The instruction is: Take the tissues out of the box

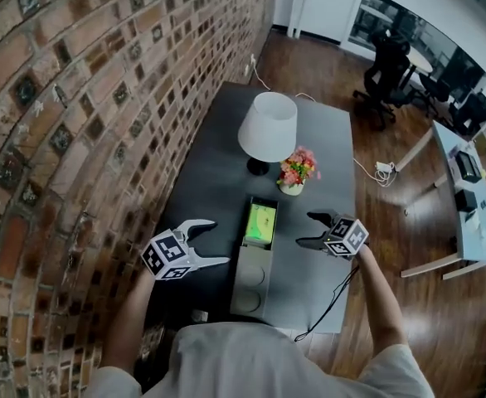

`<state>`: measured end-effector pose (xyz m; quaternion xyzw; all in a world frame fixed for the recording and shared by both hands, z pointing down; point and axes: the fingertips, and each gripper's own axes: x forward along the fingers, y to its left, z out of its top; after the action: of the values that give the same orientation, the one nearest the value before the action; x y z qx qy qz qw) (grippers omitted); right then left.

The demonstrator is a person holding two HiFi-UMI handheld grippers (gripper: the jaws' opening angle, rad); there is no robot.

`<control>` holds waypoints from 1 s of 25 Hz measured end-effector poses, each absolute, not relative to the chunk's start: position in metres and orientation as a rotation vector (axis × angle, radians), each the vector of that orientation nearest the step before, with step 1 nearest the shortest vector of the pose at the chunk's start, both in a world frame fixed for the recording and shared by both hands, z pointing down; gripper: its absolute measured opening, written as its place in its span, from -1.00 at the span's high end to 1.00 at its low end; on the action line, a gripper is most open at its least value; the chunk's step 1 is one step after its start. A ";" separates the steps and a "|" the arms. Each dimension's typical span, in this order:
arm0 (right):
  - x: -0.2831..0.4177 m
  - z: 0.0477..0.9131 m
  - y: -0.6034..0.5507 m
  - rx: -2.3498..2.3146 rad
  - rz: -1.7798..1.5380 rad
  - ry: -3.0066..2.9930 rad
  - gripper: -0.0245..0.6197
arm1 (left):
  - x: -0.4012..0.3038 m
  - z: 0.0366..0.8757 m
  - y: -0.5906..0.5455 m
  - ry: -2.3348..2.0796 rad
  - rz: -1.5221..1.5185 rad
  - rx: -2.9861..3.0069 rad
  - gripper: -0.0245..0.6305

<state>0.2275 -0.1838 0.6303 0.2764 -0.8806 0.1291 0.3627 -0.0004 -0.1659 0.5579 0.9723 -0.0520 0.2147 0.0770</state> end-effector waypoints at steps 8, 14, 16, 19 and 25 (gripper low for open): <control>0.194 0.666 -0.224 0.558 0.335 -2.220 -0.39 | -0.015 0.561 -0.163 -0.397 0.613 2.929 -0.23; 0.155 0.689 -0.238 0.420 0.333 -2.189 -0.40 | -0.017 0.548 -0.163 -0.548 0.480 2.927 -0.22; 0.147 0.702 -0.243 0.389 0.323 -2.146 -0.58 | -0.017 0.545 -0.164 -0.563 0.464 2.923 -0.22; 0.135 0.717 -0.252 0.379 0.337 -2.121 -0.68 | -0.019 0.543 -0.166 -0.593 0.449 2.921 -0.22; 0.131 0.753 -0.265 0.387 0.326 -1.999 -0.99 | -0.033 0.543 -0.185 -0.828 0.395 2.912 -0.22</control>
<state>0.1306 -0.2655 0.7530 0.1611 -0.8317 0.1357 0.5137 -0.0327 -0.1853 0.5432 0.9529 -0.2709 0.1293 0.0443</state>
